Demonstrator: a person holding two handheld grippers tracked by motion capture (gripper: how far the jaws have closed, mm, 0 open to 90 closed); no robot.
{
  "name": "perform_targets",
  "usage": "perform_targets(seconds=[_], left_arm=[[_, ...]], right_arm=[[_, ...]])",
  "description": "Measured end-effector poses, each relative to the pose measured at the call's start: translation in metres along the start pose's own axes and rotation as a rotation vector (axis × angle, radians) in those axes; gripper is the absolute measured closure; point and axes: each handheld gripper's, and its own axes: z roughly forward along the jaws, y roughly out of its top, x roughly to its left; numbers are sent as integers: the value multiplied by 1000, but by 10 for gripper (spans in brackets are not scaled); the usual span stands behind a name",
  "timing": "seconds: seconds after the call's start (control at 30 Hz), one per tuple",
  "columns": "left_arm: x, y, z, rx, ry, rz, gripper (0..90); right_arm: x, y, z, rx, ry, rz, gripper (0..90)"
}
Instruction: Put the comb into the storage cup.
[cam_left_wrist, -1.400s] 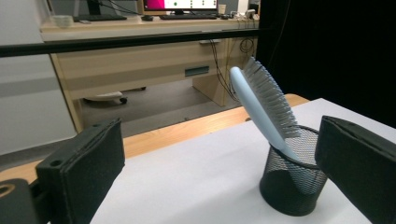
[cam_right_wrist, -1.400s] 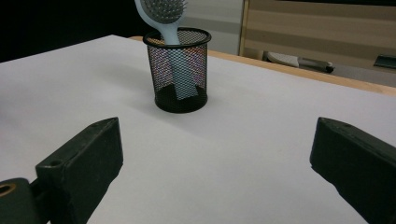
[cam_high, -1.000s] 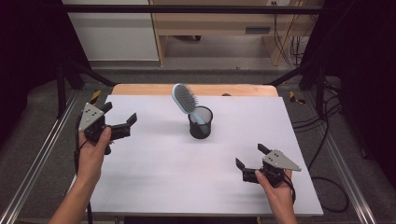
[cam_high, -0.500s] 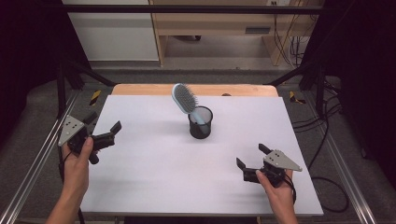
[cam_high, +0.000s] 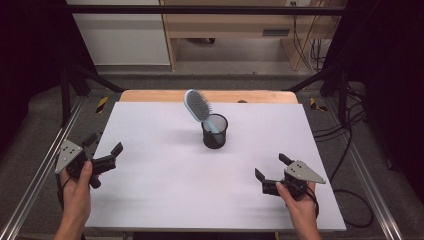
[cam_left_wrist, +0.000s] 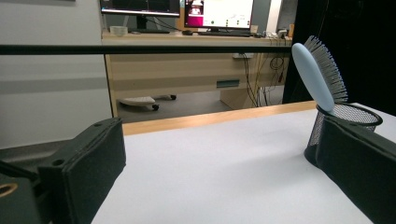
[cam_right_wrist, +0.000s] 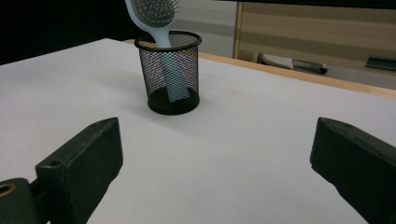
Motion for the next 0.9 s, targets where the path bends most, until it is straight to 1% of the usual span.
perform_targets(seconds=[0.07,0.23,0.53,0.73,0.87,0.9], left_arm=[[-1,-4,-2,1,0,-11,15],[-7,-13,-4,14,-15,-11,15],[-13,-19,-3,18,-26,-22,15],[-17,-24,-2,30,-37,-15,15],[-21,-26,-2,37,-48,-1,15],[-22,-26,-2,39,-45,8,15]], right_arm=[[-1,0,0,-1,-1,3,29],[-1,0,-1,-4,-2,3,29],[-3,0,-2,-11,-11,-1,29],[-4,0,-3,-15,-15,-3,29],[-4,-1,-4,-24,-22,-15,30],[-5,-1,-4,-27,-26,-17,30]])
